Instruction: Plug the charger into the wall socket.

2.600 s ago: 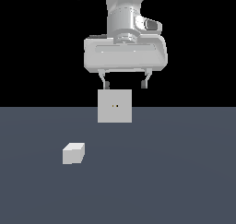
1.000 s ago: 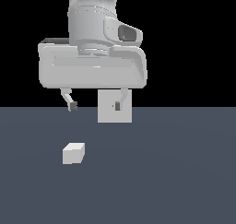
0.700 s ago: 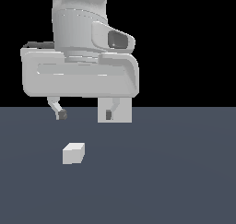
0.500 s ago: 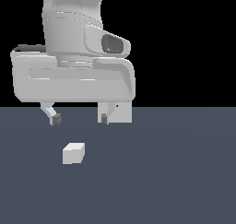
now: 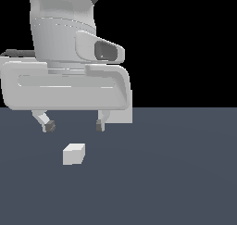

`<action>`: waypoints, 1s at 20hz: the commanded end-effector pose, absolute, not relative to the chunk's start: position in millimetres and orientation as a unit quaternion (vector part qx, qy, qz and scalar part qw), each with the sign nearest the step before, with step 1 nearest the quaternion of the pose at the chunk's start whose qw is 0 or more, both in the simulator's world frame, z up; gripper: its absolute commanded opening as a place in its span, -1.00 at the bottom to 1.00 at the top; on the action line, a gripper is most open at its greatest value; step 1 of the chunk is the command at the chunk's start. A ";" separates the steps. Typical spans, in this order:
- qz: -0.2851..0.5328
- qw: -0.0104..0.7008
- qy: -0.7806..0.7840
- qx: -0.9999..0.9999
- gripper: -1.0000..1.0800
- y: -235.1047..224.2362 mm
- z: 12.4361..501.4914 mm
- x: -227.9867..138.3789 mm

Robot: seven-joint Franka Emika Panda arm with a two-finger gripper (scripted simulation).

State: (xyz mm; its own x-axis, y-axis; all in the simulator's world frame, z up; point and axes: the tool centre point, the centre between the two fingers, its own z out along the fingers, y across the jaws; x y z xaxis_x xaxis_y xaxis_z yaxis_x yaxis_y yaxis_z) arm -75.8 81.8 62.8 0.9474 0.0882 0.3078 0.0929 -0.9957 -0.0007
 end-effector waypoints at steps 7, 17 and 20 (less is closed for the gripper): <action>-0.156 0.007 -0.046 -0.987 0.92 81.8 53.3 -76.2; -0.157 0.007 -0.046 -0.987 0.92 81.9 15.7 -76.3; -0.157 0.007 -0.046 -0.987 0.92 82.0 11.9 -76.1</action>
